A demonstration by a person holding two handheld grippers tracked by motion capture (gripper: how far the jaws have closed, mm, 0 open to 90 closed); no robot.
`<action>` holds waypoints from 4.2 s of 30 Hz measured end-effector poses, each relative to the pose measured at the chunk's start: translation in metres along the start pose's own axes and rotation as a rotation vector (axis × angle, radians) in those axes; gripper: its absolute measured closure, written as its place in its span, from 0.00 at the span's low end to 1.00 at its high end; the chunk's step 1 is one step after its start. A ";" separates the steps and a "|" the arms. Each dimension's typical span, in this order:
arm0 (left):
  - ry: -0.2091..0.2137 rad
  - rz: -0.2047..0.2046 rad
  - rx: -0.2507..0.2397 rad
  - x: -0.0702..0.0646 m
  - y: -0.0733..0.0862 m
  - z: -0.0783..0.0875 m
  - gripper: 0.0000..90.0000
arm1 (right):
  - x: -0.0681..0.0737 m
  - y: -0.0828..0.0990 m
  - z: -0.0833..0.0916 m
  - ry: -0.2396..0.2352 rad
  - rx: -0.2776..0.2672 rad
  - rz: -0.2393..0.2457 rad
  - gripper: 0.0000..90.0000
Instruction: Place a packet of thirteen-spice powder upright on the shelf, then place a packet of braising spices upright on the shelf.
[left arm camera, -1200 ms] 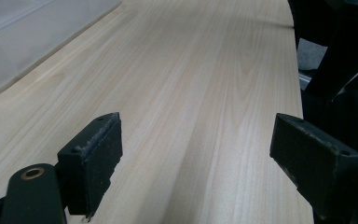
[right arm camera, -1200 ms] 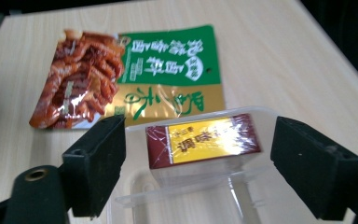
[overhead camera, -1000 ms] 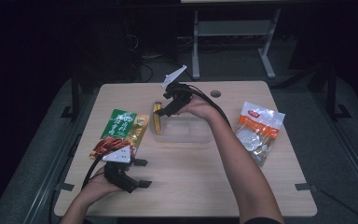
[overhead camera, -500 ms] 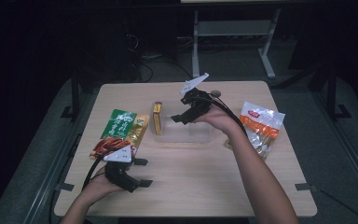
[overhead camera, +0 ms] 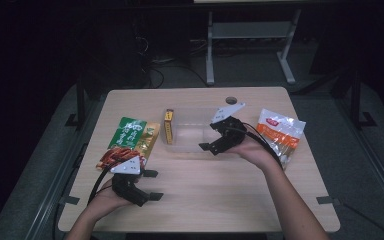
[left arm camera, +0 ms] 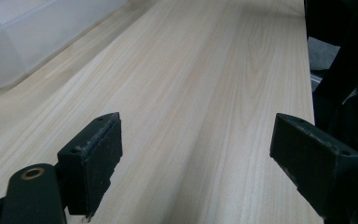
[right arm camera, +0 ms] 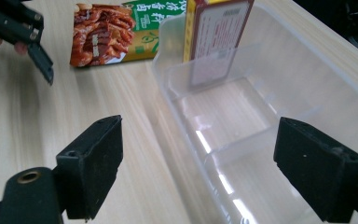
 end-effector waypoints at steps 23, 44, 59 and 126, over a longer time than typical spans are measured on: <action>-0.105 0.050 0.095 0.010 0.010 -0.002 0.18 | 0.003 0.100 0.040 0.040 -0.015 -0.125 0.16; -0.427 0.175 0.242 0.075 0.037 0.041 0.19 | 0.018 0.154 0.051 0.056 0.028 -0.168 0.16; -0.553 0.286 0.265 0.136 0.049 0.068 0.19 | 0.009 0.157 0.046 0.077 0.029 -0.163 0.16; -0.613 0.363 0.360 0.163 0.110 0.078 0.91 | 0.008 0.166 0.039 0.097 0.098 -0.122 0.16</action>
Point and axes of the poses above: each handheld gripper's, and its own axes: z roughly backward along the jaws, y roughly out of its underside, x roughly to its left, the point moved 10 cm from there along -z, roughly forward along the jaws, and after that the axes turned 15 degrees about -z, right-handed, at the moved point
